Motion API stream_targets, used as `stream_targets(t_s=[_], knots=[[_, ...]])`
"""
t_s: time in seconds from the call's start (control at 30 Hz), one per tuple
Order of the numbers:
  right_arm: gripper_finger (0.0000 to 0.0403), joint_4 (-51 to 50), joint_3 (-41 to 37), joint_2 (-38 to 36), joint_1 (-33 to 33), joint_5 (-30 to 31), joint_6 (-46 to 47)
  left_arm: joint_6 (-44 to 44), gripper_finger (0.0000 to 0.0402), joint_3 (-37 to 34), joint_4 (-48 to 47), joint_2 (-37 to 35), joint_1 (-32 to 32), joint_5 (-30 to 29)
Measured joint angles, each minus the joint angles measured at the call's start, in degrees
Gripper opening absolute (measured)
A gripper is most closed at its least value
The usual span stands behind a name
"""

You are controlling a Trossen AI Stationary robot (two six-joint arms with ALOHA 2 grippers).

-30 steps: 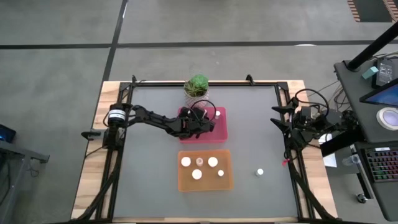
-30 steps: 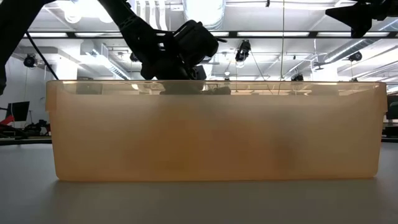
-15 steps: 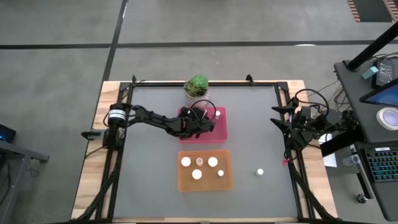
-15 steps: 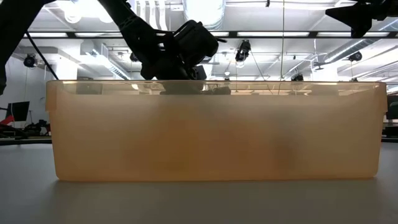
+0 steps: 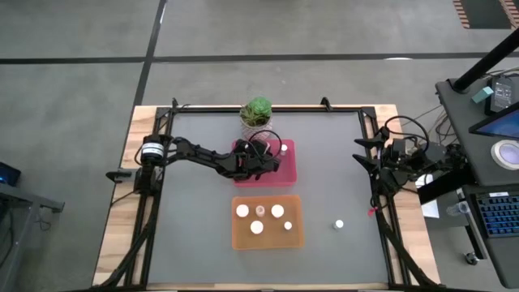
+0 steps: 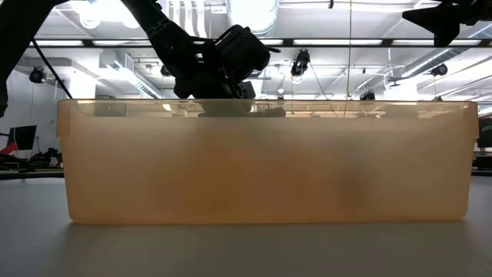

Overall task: Pick and place medicine bottles into bin by pill shape (circle, oval)
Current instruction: Put the white tablet bottle into the pink bin

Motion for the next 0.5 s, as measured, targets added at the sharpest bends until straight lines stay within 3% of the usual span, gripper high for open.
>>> stream_targets(t_s=[0.5], knots=[[0.0247,0.0,0.0,0.0,0.01,0.0,-0.32,0.02,0.014,0.0,-0.02,0.0,0.0,1.46]])
